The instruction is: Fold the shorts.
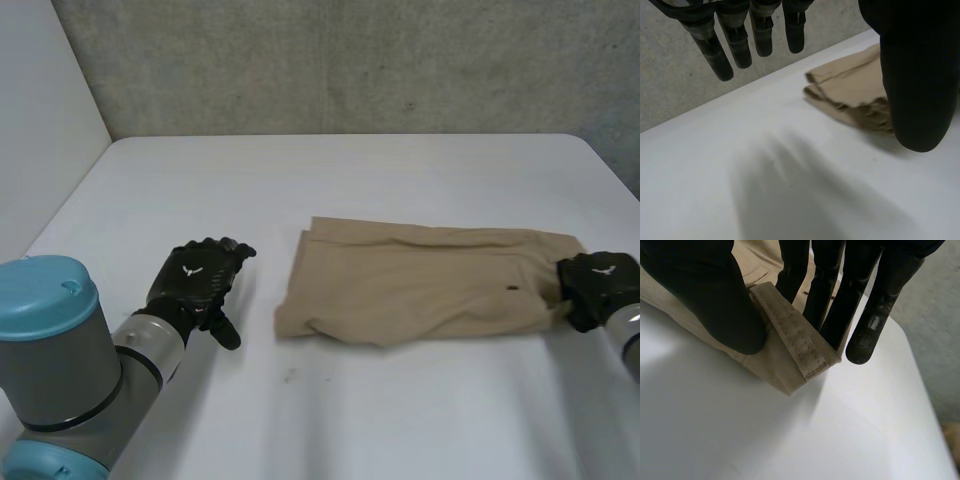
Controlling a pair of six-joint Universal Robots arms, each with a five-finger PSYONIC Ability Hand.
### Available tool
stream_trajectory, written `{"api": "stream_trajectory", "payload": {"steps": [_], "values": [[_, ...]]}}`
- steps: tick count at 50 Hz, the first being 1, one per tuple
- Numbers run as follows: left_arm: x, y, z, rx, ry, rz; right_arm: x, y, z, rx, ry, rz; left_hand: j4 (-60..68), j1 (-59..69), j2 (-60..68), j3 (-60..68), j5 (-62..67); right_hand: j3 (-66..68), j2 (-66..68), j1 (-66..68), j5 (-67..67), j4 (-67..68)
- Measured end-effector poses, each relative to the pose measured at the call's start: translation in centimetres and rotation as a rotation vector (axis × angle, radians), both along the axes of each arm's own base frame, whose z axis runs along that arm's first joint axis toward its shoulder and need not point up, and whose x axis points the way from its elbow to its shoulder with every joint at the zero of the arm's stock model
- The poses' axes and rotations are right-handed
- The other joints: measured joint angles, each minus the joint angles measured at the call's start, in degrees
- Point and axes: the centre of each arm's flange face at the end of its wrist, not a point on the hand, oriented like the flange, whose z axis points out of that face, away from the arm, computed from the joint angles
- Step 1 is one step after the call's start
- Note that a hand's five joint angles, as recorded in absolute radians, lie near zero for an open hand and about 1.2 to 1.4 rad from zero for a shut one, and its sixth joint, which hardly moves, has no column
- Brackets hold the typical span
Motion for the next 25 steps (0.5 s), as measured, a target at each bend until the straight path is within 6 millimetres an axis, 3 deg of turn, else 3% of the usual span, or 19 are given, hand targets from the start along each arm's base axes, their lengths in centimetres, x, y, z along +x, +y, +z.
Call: {"api": "stream_trajectory", "payload": {"steps": [6, 11, 17, 18, 19, 21, 23, 25], "values": [[0.0, 0.0, 0.3, -0.01, 0.005, 0.002, -2.3, -0.9, 1.6, 0.004, 0.141, -0.02, -0.01, 0.0, 0.0, 0.0, 0.0, 0.0, 0.71, 0.79, 0.0, 0.01], [0.1, 0.0, 0.6, -0.016, 0.008, 0.003, -1.5, -1.3, 4.5, -0.064, 0.252, 0.043, 0.0, 0.0, 0.0, 0.0, 0.0, 0.0, 0.75, 1.41, 0.46, 0.03], [0.1, 0.1, 0.6, -0.017, 0.008, 0.003, 4.4, -0.2, 8.4, -0.22, 0.298, 0.228, 0.0, 0.0, 0.0, 0.0, 0.0, 0.52, 0.87, 1.85, 0.83, 0.23], [0.1, 0.1, 0.6, -0.017, 0.008, 0.003, 6.7, 0.6, 9.2, -0.261, 0.294, 0.301, 0.0, 0.0, 0.0, 0.0, 0.0, 1.2, 0.87, 1.85, 1.15, 0.24], [0.1, 0.1, 0.6, -0.017, 0.008, 0.003, 7.1, 0.8, 9.3, -0.267, 0.292, 0.314, 0.0, 0.0, 0.0, 0.0, 0.0, 1.25, 0.87, 1.85, 1.18, 0.24], [0.2, 0.1, 0.6, -0.018, 0.009, 0.004, 11.0, 2.6, 9.6, -0.311, 0.279, 0.453, 0.0, 0.0, 0.0, 0.0, 0.0, 1.79, 0.87, 1.85, 1.55, 0.25], [0.2, 0.1, 0.7, -0.021, 0.009, 0.006, 12.4, 3.5, 9.4, -0.318, 0.275, 0.513, 0.0, 0.0, 0.0, 0.0, 0.0, 1.86, 0.98, 1.85, 1.65, 0.25], [0.2, 0.1, 0.8, -0.023, 0.009, 0.01, 16.5, 6.7, 8.0, -0.317, 0.268, 0.708, 0.0, 0.0, 0.0, 0.0, 0.0, 1.86, 1.11, 1.85, 1.67, 0.25]]}}
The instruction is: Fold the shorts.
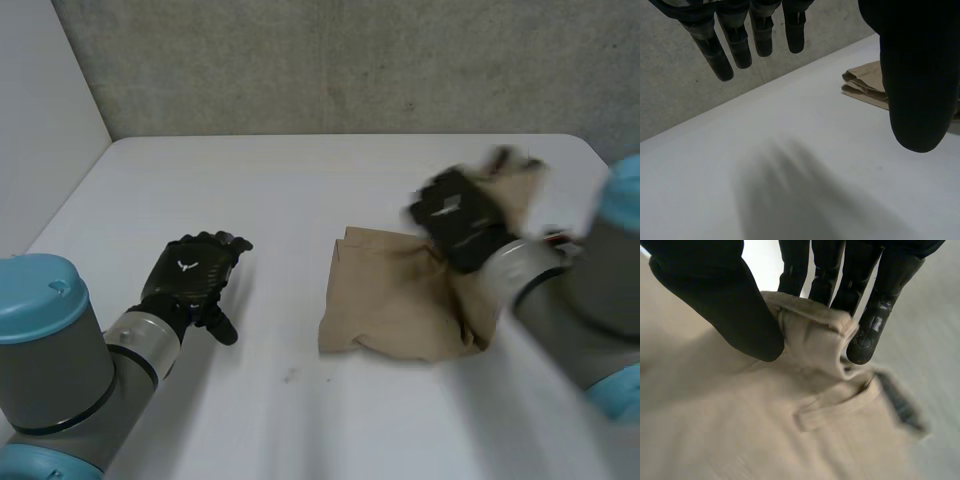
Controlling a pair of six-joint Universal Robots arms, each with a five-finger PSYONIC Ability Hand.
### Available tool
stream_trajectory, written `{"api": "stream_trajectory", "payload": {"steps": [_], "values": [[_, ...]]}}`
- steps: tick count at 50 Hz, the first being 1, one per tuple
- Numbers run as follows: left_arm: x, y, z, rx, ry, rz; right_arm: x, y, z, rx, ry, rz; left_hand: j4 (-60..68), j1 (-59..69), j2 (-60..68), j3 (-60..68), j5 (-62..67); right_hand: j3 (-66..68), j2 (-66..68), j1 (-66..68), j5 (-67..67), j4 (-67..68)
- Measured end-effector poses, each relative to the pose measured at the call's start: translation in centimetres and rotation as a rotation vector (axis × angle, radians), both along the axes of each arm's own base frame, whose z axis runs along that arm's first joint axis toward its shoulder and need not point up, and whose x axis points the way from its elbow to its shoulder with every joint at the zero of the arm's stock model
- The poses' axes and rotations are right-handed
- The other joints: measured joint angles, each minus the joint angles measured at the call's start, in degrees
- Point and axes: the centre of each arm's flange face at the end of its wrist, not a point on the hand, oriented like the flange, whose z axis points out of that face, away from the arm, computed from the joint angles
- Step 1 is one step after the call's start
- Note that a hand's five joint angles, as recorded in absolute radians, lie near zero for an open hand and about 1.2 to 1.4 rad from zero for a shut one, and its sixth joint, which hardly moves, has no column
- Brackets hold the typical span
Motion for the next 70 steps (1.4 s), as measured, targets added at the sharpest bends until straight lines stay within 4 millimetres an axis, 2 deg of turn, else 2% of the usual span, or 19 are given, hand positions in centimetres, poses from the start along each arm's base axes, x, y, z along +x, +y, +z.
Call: {"api": "stream_trajectory", "payload": {"steps": [2, 6, 7, 8, 12, 22, 23, 26, 30, 34, 40, 43, 49, 56, 61, 66, 67, 69, 70], "values": [[0.0, 0.0, 0.1, -0.002, 0.0, 0.004, 2.2, 2.4, -1.6, 0.031, 0.031, 0.129, 0.0, 0.0, 0.0, 0.0, 0.0, 0.0, 0.0, 0.0, 0.0, 0.0], [0.1, 0.0, 0.1, -0.005, -0.001, 0.008, 3.9, 5.1, -4.0, 0.093, 0.072, 0.27, 0.0, 0.0, 0.0, 0.0, 0.0, -3.56, -4.37, -1.9, -2.62, -3.93], [0.1, 0.0, 0.1, -0.005, -0.001, 0.008, 4.2, 5.9, -4.8, 0.118, 0.085, 0.31, 0.0, 0.0, 0.0, 0.0, 0.0, -9.28, -10.63, -6.45, -7.76, -9.81], [0.1, 0.0, 0.1, -0.005, -0.001, 0.009, 4.5, 6.5, -5.4, 0.145, 0.093, 0.344, 0.0, 0.01, 0.0, 0.0, 0.0, -27.25, -28.14, -21.25, -24.74, -28.11], [0.0, 0.1, 0.1, -0.005, -0.001, 0.007, 4.5, 7.0, -5.2, 0.19, 0.064, 0.365, 0.0, 0.0, 0.0, 0.0, -0.01, -48.12, -48.25, -36.93, -45.28, -48.66], [-0.7, -0.5, 1.5, -0.051, 0.022, -0.006, 2.2, 3.0, 0.8, 0.379, -0.364, 0.121, 0.0, 0.0, 0.0, 0.0, 0.0, -55.37, -55.28, -42.37, -51.23, -54.86], [-1.4, -0.8, 2.4, -0.08, 0.039, -0.019, 1.0, 1.6, 2.3, 0.427, -0.496, 0.033, 0.0, 0.0, 0.0, 0.0, 0.0, -55.37, -55.29, -42.37, -51.23, -54.86], [-2.6, -1.0, 3.6, -0.117, 0.069, -0.048, -0.6, -0.1, 3.7, 0.469, -0.632, -0.07, 0.0, 0.0, 0.0, 0.0, 0.0, -55.37, -55.29, -42.37, -51.23, -54.86], [-5.2, -0.9, 4.5, -0.135, 0.119, -0.107, -1.9, -1.5, 4.0, 0.501, -0.701, -0.169, 0.0, 0.0, 0.0, 0.0, -0.01, -55.37, -55.28, -42.37, -51.23, -54.86], [-8.7, -0.4, 4.3, -0.096, 0.168, -0.17, -2.4, -2.7, 2.2, 0.556, -0.667, -0.262, 0.0, 0.0, 0.0, 0.0, 0.0, -55.37, -55.28, -42.37, -51.23, -54.86], [-12.0, -0.7, 0.7, 0.05, 0.146, -0.172, -2.3, -3.9, -2.1, 0.634, -0.524, -0.352, 0.0, 0.0, 0.0, 0.0, -0.01, -55.37, -55.28, -42.37, -51.23, -54.84], [-12.4, -1.0, -1.7, 0.122, 0.094, -0.138, -2.3, -4.3, -4.5, 0.658, -0.445, -0.378, 0.0, 0.0, 0.0, 0.0, 0.0, -55.37, -55.28, -42.37, -51.23, -54.84], [-11.7, -1.2, -5.1, 0.201, -0.005, -0.061, -2.8, -4.8, -7.1, 0.655, -0.348, -0.419, 0.0, -0.16, 0.0, 0.0, 0.0, -56.22, -55.28, -43.53, -51.23, -54.84], [-10.8, -1.1, -6.0, 0.222, -0.053, -0.021, -3.4, -5.0, -7.7, 0.628, -0.302, -0.438, 0.0, -0.91, 0.0, 0.0, 0.0, -56.56, -55.79, -44.69, -51.24, -54.84], [-10.6, -0.8, -4.2, 0.194, -0.034, -0.025, -3.3, -5.0, -6.3, 0.59, -0.321, -0.425, 0.0, -1.08, 0.0, 0.0, 0.0, -56.56, -55.79, -44.69, -51.24, -54.84], [-9.8, -0.4, 3.0, 0.073, 0.076, -0.03, -3.4, -5.1, -0.5, 0.434, -0.453, -0.389, 0.0, -1.37, 0.0, 0.0, 0.0, -56.56, -55.79, -44.69, -51.5, -54.84], [-9.7, -0.4, 3.4, 0.065, 0.083, -0.03, -3.4, -5.1, -0.1, 0.425, -0.462, -0.388, 0.0, -1.37, 0.0, 0.0, -0.01, -56.56, -55.79, -44.69, -51.5, -54.84], [-8.5, -0.4, 7.2, -0.004, 0.143, -0.012, -3.9, -4.8, 3.6, 0.334, -0.556, -0.387, 0.0, -1.37, 0.0, 0.0, 0.0, -56.56, -55.79, -44.69, -51.5, -54.84], [-8.5, -0.4, 7.2, -0.004, 0.143, -0.012, -3.9, -4.8, 3.6, 0.334, -0.556, -0.387, 0.0, -1.37, 0.0, 0.0, 0.0, -56.56, -55.79, -44.69, -51.5, -54.84]]}}
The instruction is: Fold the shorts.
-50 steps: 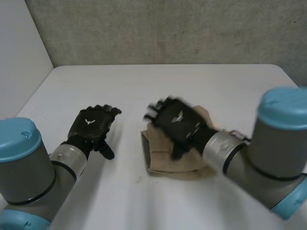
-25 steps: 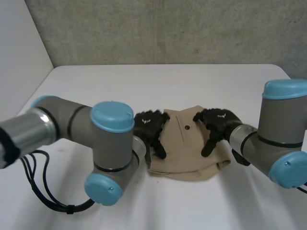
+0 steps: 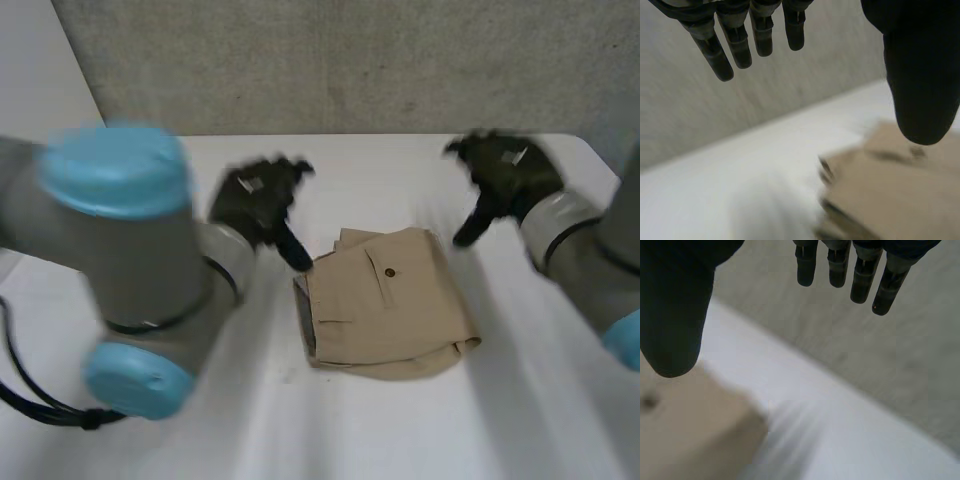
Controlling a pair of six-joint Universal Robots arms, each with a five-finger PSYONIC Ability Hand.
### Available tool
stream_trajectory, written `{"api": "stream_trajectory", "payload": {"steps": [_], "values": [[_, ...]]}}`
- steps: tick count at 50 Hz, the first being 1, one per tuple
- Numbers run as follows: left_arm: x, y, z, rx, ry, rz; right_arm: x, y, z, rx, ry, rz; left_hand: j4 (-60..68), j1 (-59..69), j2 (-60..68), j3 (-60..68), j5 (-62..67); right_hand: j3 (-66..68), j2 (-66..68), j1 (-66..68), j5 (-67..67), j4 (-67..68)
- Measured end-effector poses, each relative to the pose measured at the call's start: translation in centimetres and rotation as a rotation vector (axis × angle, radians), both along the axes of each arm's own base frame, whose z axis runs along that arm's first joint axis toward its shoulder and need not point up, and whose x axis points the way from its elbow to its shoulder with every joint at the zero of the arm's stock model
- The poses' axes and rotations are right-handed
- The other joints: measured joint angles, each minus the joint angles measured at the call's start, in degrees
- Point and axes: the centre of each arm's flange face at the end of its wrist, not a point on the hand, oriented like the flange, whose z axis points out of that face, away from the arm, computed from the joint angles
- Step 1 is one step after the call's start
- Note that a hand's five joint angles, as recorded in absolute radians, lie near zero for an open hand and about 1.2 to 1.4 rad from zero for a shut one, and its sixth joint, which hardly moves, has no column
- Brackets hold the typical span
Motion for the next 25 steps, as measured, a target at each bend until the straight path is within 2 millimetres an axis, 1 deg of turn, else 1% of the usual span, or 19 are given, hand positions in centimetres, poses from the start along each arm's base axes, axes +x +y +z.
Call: {"api": "stream_trajectory", "payload": {"steps": [1, 2, 3, 4, 5, 7, 10, 11, 12, 13, 15, 18, 25], "values": [[0.8, -0.2, 1.6, -0.03, 0.025, 0.017, -0.2, 0.1, 1.1, -0.028, -0.021, -0.014, 0.0, 0.0, 0.0, 0.0, 0.0, 0.0, 0.0, 0.0, 0.0, 0.0], [1.2, -0.3, 2.5, -0.045, 0.038, 0.028, -0.5, 0.4, 2.4, -0.061, -0.046, -0.03, 0.0, 0.01, 0.0, 0.0, -0.01, 0.0, 0.0, 0.0, 0.0, 0.0], [2.5, -0.6, 4.6, -0.084, 0.068, 0.058, -1.0, 0.8, 4.4, -0.112, -0.083, -0.059, 0.0, 0.01, 0.0, 0.0, 0.0, 0.0, 0.0, 0.0, 0.0, 0.0], [3.2, -0.8, 5.4, -0.097, 0.079, 0.073, -1.2, 0.9, 5.1, -0.129, -0.096, -0.071, 0.0, 0.01, 0.0, 0.0, 0.0, 0.0, 0.0, 0.0, 0.0, 0.0], [4.6, -1.1, 7.3, -0.127, 0.1, 0.101, -1.7, 1.2, 6.4, -0.159, -0.118, -0.096, 0.0, 0.09, 0.0, 0.0, 0.01, 0.0, 0.0, 0.0, 0.0, 0.0], [6.2, -1.5, 9.1, -0.149, 0.116, 0.129, -2.3, 1.6, 7.8, -0.179, -0.133, -0.125, 0.0, 0.1, 0.0, 0.0, 0.0, 0.0, 0.0, 0.0, 0.0, 0.0], [8.3, -1.9, 11.0, -0.157, 0.124, 0.145, -3.0, 2.0, 8.8, -0.169, -0.132, -0.151, 0.0, 0.2, 0.0, 0.0, 0.0, 0.0, 0.0, 0.0, 0.0, 0.0], [8.9, -2.0, 11.5, -0.153, 0.123, 0.145, -3.1, 2.1, 8.9, -0.163, -0.129, -0.154, 0.0, 0.15, 0.0, 0.0, 0.0, 0.0, 0.0, 0.0, 0.0, 0.0], [8.9, -2.0, 11.5, -0.153, 0.123, 0.145, -3.1, 2.1, 8.9, -0.163, -0.129, -0.154, 0.0, 0.15, 0.0, 0.0, 0.0, 0.0, 0.0, 0.0, 0.0, 0.0], [9.7, -2.2, 11.9, -0.135, 0.117, 0.142, -3.3, 2.3, 9.0, -0.139, -0.117, -0.159, 0.0, 0.05, 0.0, 0.0, 0.0, 0.0, 0.0, 0.0, 0.0, 0.0], [10.2, -2.2, 12.1, -0.115, 0.11, 0.137, -3.4, 2.6, 8.8, -0.107, -0.1, -0.16, 0.0, 0.01, 0.0, 0.0, 0.0, 0.0, 0.0, 0.0, 0.0, 0.0], [10.5, -2.2, 12.0, -0.085, 0.099, 0.126, -3.4, 2.7, 8.5, -0.081, -0.085, -0.156, 0.0, 0.0, 0.0, 0.0, 0.0, 0.0, 0.0, 0.0, 0.0, 0.0], [10.3, -2.0, 11.4, -0.051, 0.084, 0.11, -3.1, 3.0, 8.1, -0.063, -0.073, -0.136, -1.0, -0.4, -0.97, -1.01, -0.35, 0.0, 0.0, 0.0, 0.0, 0.0]]}}
